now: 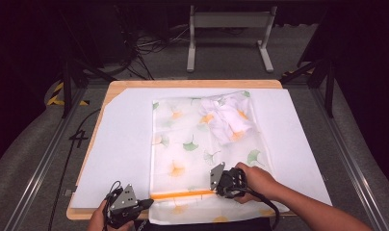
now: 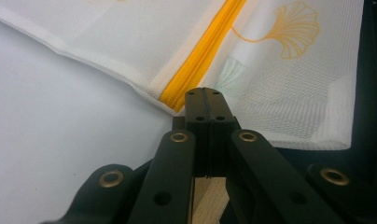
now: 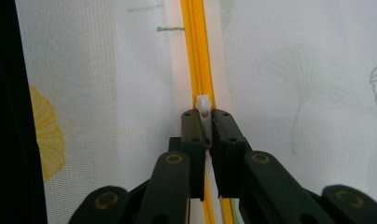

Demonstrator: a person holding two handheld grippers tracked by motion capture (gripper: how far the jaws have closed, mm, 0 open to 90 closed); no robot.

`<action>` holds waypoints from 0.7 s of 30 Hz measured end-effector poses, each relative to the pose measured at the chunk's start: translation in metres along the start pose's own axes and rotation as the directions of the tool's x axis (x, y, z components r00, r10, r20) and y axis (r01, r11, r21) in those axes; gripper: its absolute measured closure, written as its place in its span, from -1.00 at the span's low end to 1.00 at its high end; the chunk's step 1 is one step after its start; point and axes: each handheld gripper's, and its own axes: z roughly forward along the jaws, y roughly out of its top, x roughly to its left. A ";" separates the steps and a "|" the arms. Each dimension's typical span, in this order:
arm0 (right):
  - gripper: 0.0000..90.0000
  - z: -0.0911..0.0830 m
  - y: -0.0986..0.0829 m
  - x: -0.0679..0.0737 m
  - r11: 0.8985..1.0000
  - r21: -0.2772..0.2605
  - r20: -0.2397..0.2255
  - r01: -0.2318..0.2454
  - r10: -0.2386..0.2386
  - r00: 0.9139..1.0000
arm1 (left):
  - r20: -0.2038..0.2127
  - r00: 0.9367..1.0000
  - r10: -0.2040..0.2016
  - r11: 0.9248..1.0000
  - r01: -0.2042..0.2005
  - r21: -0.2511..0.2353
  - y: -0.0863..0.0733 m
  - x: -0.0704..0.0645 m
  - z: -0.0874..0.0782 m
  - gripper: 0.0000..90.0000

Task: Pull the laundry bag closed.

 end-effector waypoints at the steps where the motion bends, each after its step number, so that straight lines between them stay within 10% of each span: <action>1: 0.87 0.000 -0.001 -0.001 1.000 -0.001 0.005 0.005 -0.005 1.000 | 0.000 1.000 -0.001 1.000 0.001 0.000 0.000 0.000 0.000 1.00; 21: 0.87 -0.005 -0.022 -0.003 0.999 -0.016 0.006 -0.049 0.049 0.999 | 0.002 1.000 -0.004 1.000 0.004 0.000 0.000 0.000 0.000 1.00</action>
